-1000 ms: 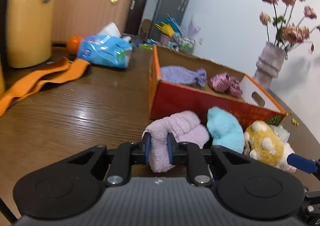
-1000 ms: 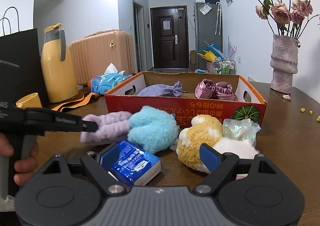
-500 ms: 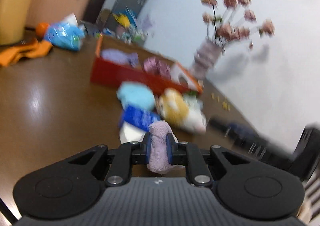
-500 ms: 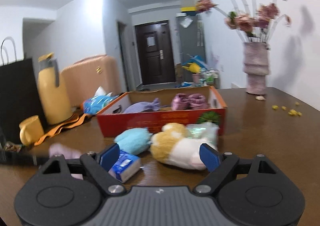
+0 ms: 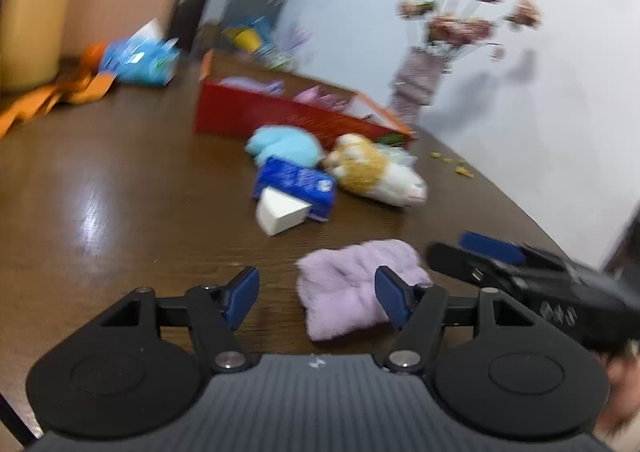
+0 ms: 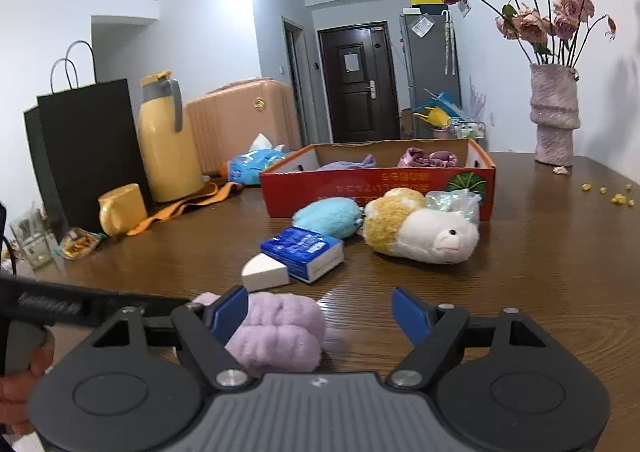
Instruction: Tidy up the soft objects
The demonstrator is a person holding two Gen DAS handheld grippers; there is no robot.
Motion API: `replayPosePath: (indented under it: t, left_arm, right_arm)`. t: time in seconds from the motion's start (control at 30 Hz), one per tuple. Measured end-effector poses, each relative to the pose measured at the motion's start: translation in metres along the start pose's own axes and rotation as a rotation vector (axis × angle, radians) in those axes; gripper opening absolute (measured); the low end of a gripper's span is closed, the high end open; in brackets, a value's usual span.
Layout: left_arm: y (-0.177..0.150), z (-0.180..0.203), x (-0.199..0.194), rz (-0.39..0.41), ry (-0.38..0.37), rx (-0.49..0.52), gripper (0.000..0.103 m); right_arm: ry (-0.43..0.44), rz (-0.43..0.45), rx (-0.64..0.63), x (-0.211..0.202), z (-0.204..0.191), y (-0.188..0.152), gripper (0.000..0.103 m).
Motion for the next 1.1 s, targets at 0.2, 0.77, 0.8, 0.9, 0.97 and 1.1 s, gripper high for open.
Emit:
replayPosePath:
  t: [0.2, 0.77, 0.8, 0.9, 0.97, 1.1]
  left_arm:
    - [-0.023, 0.018, 0.004, -0.033, 0.000, 0.144, 0.063]
    - [-0.021, 0.021, 0.028, -0.032, 0.020, 0.284, 0.037]
    - [-0.020, 0.019, 0.030, -0.037, 0.024, 0.280, 0.037]
    - [-0.017, 0.013, 0.034, -0.044, 0.040, 0.273, 0.037]
    - [-0.013, 0.009, 0.034, -0.037, 0.033, 0.263, 0.037]
    - [0.003, -0.003, 0.024, 0.021, -0.099, 0.092, 0.059]
  right_arm:
    - [0.043, -0.015, -0.044, -0.005, -0.004, -0.012, 0.078]
    - [0.131, -0.188, 0.190, 0.045, 0.010, -0.011, 0.027]
    - [0.129, -0.196, 0.189, 0.047, 0.011, -0.011, 0.027]
    - [0.132, -0.212, 0.189, 0.053, 0.011, -0.008, 0.027]
    - [0.132, -0.223, 0.187, 0.057, 0.011, -0.007, 0.027]
    - [0.126, -0.223, 0.167, 0.060, 0.009, -0.007, 0.027]
Point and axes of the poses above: each gripper's, at about its wrist camera, not at the fingertips, and x roughly the way its jaws point, z to its right, y to its top, the point moved 5 cm from there along x, roughly the way its jaws point, and after that the axes turned 9 degrees about -y, right-handed, at the moved point
